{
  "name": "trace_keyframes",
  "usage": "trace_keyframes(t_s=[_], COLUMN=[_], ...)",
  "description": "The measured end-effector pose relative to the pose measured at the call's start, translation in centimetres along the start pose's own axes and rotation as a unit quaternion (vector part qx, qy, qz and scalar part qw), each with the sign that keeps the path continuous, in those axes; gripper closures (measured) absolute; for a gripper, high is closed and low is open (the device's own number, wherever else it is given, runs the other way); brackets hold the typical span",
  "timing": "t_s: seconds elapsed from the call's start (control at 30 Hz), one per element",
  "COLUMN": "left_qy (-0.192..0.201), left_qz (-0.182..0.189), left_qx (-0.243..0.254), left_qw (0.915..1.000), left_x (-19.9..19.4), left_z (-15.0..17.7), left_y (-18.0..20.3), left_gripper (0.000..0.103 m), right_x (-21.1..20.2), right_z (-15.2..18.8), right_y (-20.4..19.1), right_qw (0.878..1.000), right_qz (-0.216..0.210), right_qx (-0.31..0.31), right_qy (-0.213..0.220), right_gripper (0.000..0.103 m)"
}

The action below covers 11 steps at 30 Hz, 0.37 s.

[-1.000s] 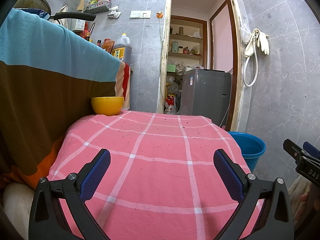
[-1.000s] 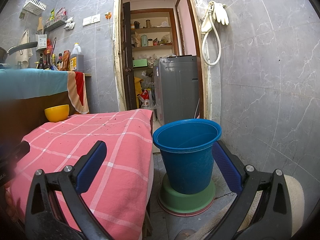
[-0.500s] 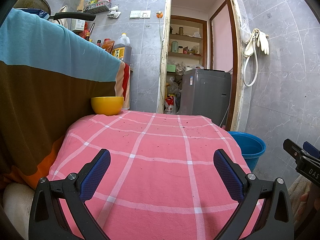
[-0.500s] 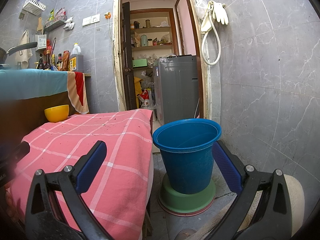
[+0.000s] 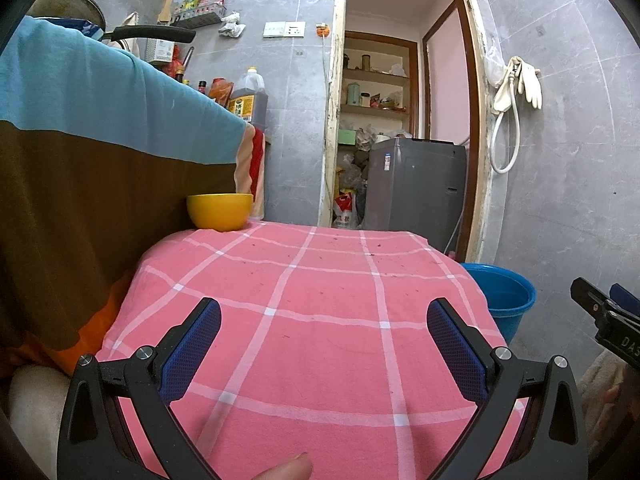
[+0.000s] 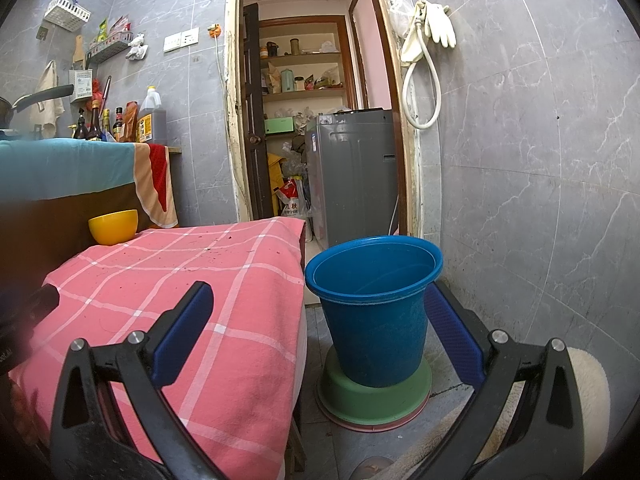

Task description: Collect trash

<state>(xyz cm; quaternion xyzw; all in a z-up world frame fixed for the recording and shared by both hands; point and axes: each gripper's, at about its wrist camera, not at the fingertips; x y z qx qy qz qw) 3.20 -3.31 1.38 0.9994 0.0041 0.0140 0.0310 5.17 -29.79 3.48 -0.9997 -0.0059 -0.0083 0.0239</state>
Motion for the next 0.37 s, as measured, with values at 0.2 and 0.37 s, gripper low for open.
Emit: trace_keyframes(t_s=[0.2,0.37], left_qy=[0.002,0.001], left_qz=[-0.002,0.000], left_qx=[0.008,0.007], left_qw=[1.0000,1.0000], left_x=[0.14,0.16], left_z=[0.12,0.21], left_y=[-0.11,-0.25], left_gripper=[0.002,0.002], right_x=[-0.02,0.00], right_z=[0.00,0.01], right_y=[-0.02,-0.05], right_qw=[1.000,1.000], right_qz=[0.000,0.001], right_qx=[0.000,0.001], right_qy=[0.000,-0.001], right_gripper=[0.000,0.000])
Point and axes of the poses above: each gripper's, at about its wrist camera, not at the fingertips, and x roughly the way its jaws point, y to its right, z to its underside, and after that the axes turned 15 degrees about y, right-handed
